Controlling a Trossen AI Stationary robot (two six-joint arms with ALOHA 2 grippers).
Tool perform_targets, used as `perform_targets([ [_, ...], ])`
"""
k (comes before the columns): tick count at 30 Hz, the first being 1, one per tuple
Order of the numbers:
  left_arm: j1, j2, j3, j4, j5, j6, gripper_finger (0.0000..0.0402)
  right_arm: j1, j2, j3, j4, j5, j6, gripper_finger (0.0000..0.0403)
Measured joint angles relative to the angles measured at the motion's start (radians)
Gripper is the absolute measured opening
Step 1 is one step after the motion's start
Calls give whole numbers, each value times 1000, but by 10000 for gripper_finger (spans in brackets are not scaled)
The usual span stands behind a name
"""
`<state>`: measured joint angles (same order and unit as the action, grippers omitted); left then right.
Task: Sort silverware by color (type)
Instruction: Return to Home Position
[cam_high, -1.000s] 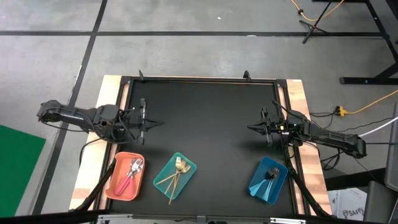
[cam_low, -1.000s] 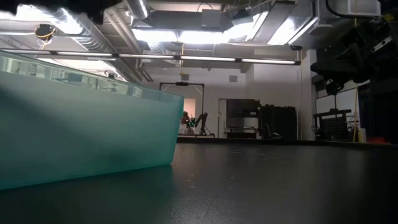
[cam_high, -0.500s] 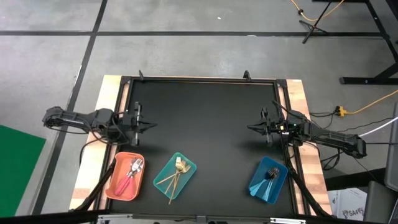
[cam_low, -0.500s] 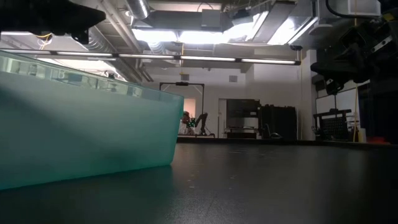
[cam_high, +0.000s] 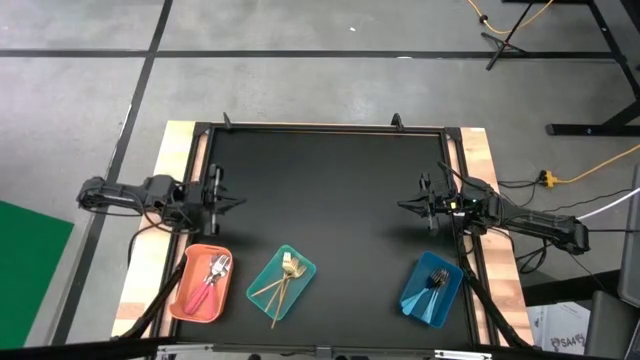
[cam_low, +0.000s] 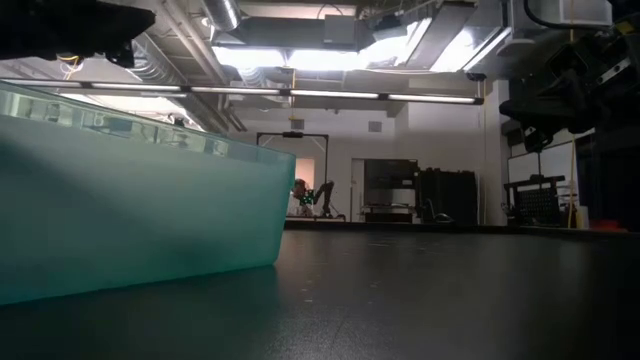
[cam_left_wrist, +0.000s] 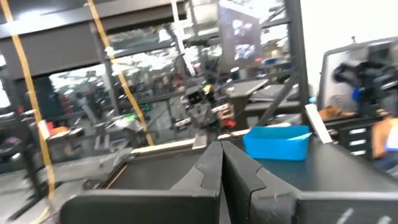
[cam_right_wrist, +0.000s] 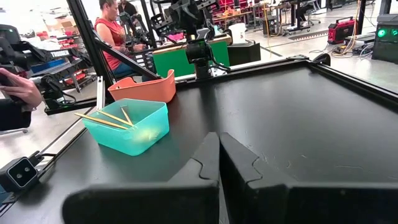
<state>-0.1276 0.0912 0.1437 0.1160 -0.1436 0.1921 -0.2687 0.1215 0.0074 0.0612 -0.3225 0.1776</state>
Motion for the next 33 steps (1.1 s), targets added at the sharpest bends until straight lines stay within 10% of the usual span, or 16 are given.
perform_targets([
  [33, 0, -89, -10, -152, 74, -104, 0, 0, 0, 0, 0, 0, 0, 0],
])
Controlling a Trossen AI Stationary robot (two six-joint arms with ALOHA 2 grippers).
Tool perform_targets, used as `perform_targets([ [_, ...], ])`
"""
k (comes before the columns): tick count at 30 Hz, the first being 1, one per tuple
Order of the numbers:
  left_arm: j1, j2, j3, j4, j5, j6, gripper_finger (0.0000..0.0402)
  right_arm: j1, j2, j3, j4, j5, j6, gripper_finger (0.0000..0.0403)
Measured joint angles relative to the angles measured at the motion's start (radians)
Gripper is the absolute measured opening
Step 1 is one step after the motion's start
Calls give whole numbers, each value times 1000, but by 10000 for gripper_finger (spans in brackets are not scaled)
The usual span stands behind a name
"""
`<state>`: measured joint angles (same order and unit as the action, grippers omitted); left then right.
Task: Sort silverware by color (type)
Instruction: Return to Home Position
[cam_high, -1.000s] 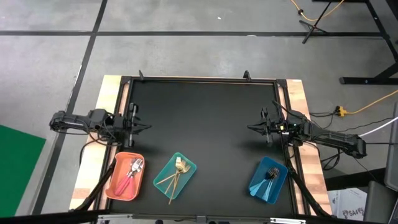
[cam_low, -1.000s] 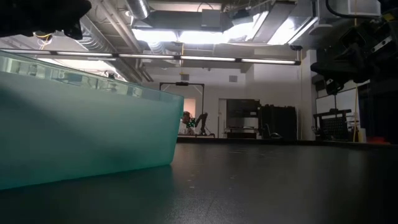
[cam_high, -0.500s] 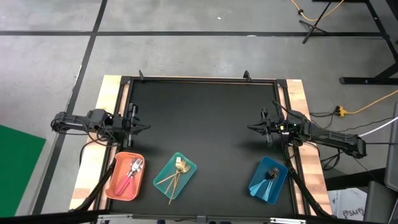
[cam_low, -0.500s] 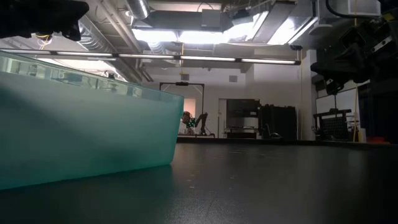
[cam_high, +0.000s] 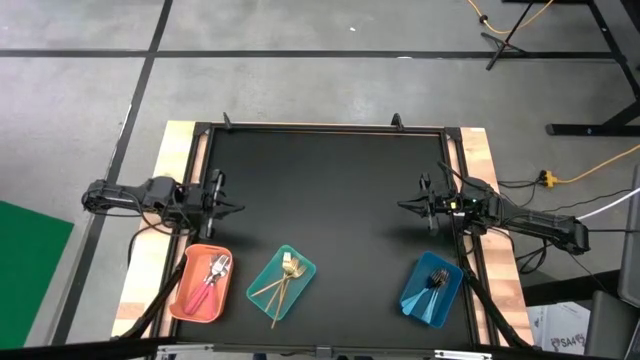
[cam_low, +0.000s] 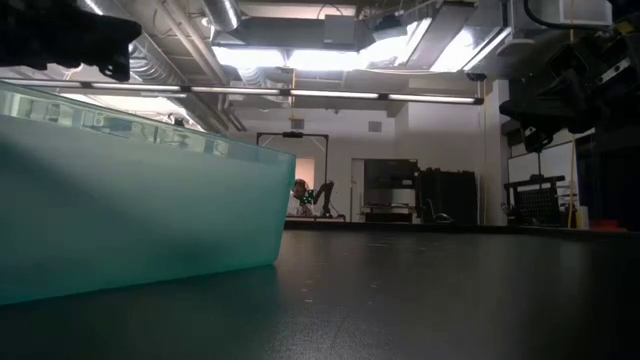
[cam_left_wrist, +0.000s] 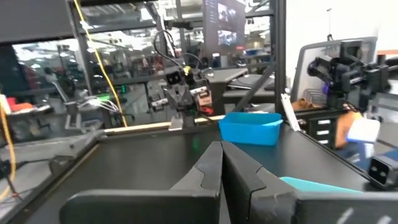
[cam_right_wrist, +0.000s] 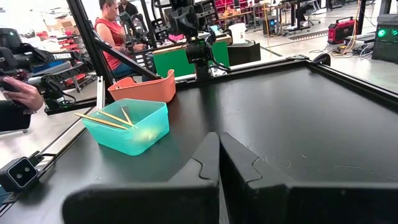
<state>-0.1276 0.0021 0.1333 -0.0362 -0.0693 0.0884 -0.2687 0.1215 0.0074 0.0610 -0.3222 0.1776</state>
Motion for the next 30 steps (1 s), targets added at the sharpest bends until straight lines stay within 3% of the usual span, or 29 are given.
perform_targets([
  [8, 0, 0, -3, -28, 35, -13, 0, 0, 0, 0, 0, 0, 0, 0],
  [15, 0, 0, -126, 149, 32, 14, 0, 0, 0, 0, 0, 0, 0, 0],
  [19, 0, 0, -126, 167, 28, 27, 0, 0, 0, 0, 0, 0, 0, 0],
  [30, 0, 5, -126, 57, 0, -57, 0, 0, 0, 0, 0, 0, 0, 0],
])
